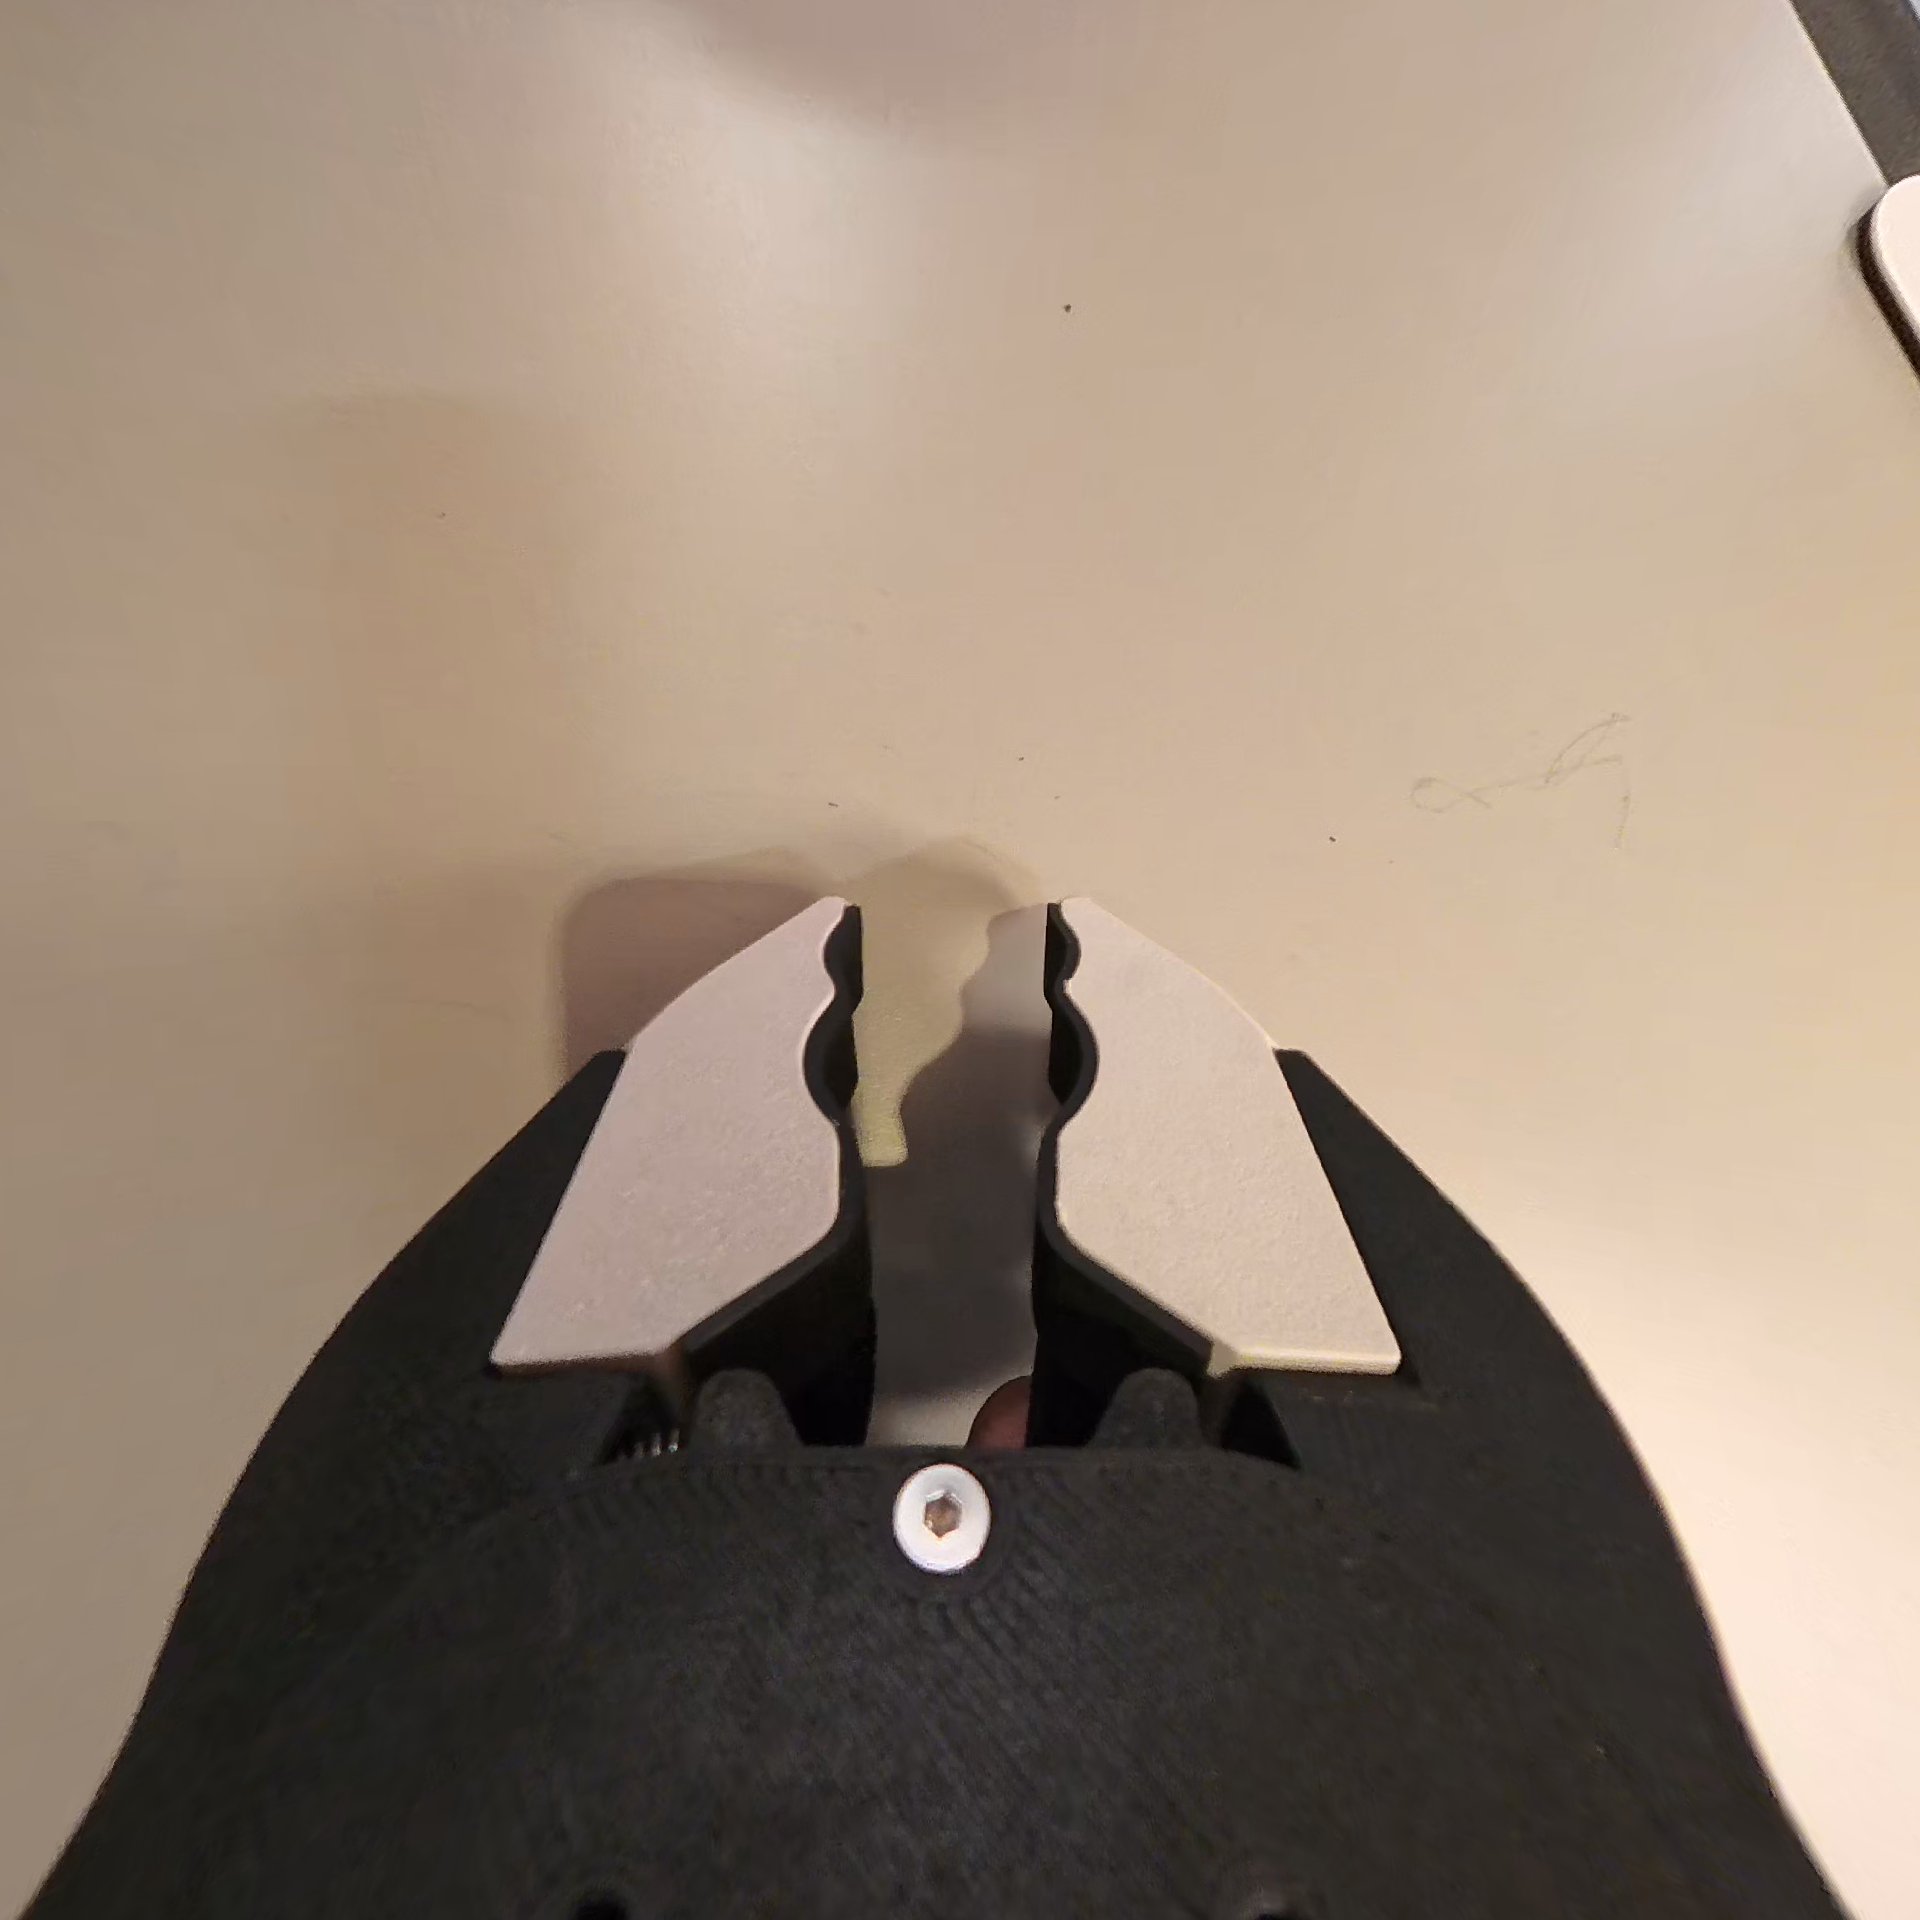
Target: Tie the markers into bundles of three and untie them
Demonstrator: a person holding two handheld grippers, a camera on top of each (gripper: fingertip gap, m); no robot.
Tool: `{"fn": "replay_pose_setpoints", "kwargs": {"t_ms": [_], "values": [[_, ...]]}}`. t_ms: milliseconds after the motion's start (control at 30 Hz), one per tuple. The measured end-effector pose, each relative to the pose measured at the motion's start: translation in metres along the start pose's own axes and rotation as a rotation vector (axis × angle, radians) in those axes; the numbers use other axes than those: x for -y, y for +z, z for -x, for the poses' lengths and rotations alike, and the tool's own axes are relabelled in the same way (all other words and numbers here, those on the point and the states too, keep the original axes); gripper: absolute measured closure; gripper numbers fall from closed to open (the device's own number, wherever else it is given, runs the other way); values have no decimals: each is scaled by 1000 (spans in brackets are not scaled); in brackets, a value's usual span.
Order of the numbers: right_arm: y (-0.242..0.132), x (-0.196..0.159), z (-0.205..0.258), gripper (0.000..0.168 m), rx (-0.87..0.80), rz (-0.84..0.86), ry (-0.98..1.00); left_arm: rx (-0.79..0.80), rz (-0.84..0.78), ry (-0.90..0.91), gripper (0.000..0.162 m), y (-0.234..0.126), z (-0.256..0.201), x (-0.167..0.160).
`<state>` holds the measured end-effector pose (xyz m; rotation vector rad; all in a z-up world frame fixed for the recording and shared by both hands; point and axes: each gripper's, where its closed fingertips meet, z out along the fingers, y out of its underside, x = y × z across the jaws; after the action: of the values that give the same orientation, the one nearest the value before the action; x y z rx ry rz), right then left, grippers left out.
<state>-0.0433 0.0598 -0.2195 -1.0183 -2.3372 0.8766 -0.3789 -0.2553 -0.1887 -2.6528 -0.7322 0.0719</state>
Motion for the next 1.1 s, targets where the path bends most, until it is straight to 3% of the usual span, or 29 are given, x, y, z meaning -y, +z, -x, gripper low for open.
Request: {"fn": "replay_pose_setpoints", "kwargs": {"t_ms": [100, 167, 300, 400, 500, 600, 733, 800, 967, 1100], "values": [[1, 0, 0, 135, 8, 4, 10, -24, -9, 31, 124, 0, -7, 4], [1, 0, 0, 135, 11, 4, 13, -16, 73, 58, 124, 12, -7, -8], [1, 0, -1, 135, 8, 4, 14, 17, 107, 74, 143, 27, -2, -12], [1, 0, -1, 134, 4, 4, 15, 31, 105, 67, 144, 30, 1, -11], [1, 0, -2, 134, -2, 4, 13, 73, 22, 40, 144, 10, 9, -3], [0, 0, -2, 134, -3, 3, 12, 93, -144, 41, 144, -38, -4, 27], [1, 0, -2, 134, 0, 4, 14, 84, -320, 238, 144, -105, -97, 78], [0, 0, -2, 134, -4, 3, 11, 2, -333, 385, 144, -109, -170, 94], [-1, 1, -2, 134, -32, -8, -7, -229, -148, 647, 144, -26, -316, 76], [-1, 1, -4, 133, -45, -8, -4, -307, -26, 713, 144, 34, -361, 51]]}}
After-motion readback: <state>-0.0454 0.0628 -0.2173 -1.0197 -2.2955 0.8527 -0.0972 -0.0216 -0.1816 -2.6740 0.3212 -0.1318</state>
